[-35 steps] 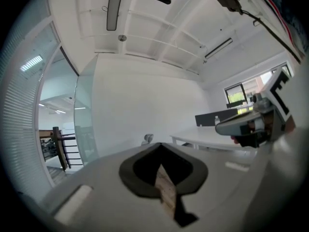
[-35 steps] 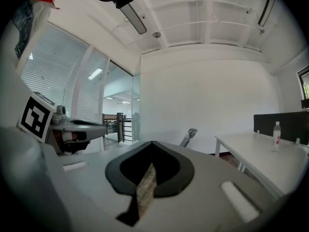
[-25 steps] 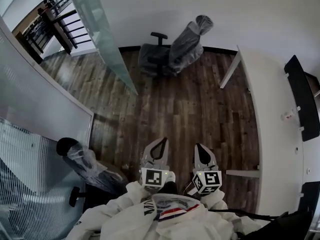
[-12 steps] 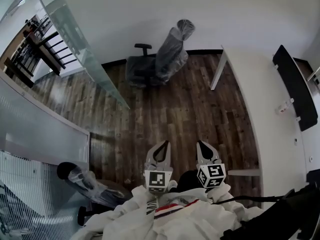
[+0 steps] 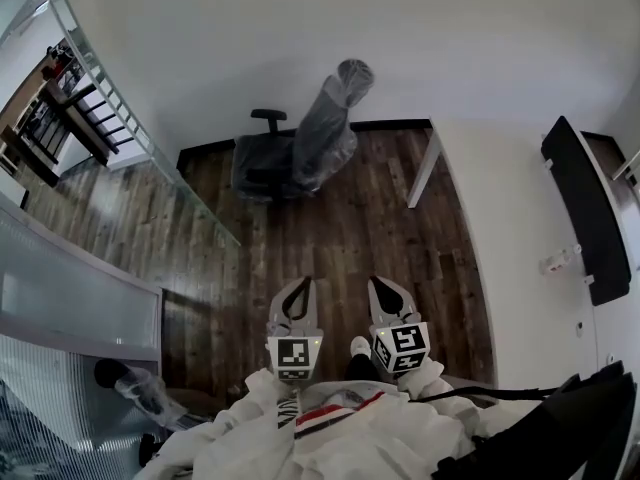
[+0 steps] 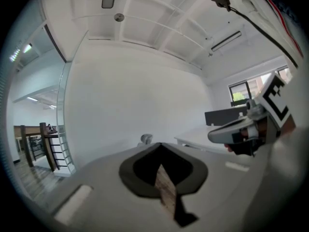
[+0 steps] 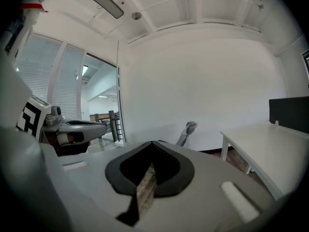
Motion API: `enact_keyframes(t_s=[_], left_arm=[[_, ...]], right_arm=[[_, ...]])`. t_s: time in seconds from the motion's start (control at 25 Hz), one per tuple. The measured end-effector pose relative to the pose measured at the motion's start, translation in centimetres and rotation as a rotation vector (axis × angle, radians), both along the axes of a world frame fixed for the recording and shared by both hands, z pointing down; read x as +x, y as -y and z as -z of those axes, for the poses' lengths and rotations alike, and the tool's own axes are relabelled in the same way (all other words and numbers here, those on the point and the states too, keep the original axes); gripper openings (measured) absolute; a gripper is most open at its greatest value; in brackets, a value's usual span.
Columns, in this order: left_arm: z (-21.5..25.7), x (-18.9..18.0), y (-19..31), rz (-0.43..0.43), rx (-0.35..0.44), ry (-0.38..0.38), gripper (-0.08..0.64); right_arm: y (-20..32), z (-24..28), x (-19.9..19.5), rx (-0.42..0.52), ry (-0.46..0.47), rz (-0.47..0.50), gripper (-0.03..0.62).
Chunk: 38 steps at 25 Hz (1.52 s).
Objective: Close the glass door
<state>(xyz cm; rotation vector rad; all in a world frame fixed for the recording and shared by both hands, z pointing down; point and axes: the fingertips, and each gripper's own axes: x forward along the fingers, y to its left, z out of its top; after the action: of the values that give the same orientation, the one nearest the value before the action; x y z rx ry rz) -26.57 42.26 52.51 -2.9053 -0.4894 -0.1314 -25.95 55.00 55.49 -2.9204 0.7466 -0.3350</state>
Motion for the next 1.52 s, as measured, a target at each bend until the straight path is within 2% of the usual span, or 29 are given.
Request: enact_keyframes(t_s=[0.2,0.36,0.56,0.96,1.2,1.52], left_arm=[[0.4,5.9,-2.3,0.036,-0.015,0.008,0.003],[0.6,9.0,-3.8,0.054,-0.009,0.001,0.003],[0.1,11.6,-4.8,0.070,-0.002,0.023,0.003],[-0.1,15.9,-3.8,0.124,-0.017,0.006,0.003],[0.3,19.9,-4.0,0.089,-0.017,-0.004,0.003],[0.3,29.2,-3.4,0.033,-0.016,-0.017,0.003]], right_arm=[[-2.3,0.6,6.1,0.005,0.001,0.029,0.005],[-4.3,0.3,9.5,0.005,0.006,0.039,0.005],[-5.7,0.1,12.4,0.014,0.008,0.041,0.006],[-5.6,0.6,15.9,0.012,-0.013,0.064,0.005],[-5.7,1.0,19.6,0.010,-0.021,0.031,0.006],[-5.2,0.9,28.1,0.003,-0.027,-0.027,0.005]])
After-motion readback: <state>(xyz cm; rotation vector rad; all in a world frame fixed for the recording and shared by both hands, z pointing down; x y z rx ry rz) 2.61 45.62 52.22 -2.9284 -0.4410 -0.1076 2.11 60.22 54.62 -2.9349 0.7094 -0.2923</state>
